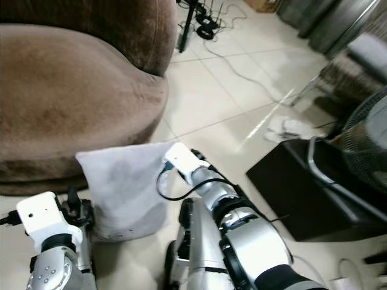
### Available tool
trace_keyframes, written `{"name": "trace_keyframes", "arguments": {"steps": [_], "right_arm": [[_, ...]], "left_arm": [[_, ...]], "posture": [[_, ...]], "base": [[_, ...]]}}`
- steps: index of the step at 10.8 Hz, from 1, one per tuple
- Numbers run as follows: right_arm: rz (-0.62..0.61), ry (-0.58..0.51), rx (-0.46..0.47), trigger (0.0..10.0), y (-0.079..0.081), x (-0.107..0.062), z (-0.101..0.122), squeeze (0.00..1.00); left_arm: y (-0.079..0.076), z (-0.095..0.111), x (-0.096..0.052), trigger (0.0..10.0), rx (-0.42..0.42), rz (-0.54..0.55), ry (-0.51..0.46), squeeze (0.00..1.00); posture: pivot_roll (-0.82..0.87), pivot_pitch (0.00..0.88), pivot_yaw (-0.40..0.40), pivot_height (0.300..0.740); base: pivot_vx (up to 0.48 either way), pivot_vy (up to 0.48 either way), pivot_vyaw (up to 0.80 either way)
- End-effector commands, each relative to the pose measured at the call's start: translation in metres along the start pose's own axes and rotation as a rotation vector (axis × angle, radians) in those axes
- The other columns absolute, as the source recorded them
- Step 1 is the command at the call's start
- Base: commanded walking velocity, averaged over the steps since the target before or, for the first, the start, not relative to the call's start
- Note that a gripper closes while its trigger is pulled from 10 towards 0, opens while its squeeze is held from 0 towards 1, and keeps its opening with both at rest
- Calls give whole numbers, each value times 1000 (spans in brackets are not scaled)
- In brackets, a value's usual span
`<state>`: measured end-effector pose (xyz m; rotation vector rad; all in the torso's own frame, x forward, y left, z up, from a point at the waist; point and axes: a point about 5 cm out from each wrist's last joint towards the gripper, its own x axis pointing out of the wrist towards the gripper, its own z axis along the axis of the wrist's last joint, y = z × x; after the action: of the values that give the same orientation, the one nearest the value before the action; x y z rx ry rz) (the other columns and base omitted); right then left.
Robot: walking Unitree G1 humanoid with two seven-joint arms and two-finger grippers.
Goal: Move the pillow to the sofa from floor
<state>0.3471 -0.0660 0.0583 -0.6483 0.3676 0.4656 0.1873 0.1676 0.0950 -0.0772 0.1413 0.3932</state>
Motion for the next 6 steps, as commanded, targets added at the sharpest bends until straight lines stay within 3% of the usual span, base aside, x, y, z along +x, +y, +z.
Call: {"name": "trace_keyframes", "arguments": {"steps": [1,6], "right_arm": [[-39,66,30,10000,-10,-4,-21,0],[-145,134,101,10000,-37,-13,-49,0]], "left_arm": [[-7,-4,2,10000,-9,-43,31,0],[-17,-1,18,10000,17,-128,28,0]], "posture": [[347,114,-304,485],[297,68,-227,485]], "base": [[0,0,0],[0,0,0]]}}
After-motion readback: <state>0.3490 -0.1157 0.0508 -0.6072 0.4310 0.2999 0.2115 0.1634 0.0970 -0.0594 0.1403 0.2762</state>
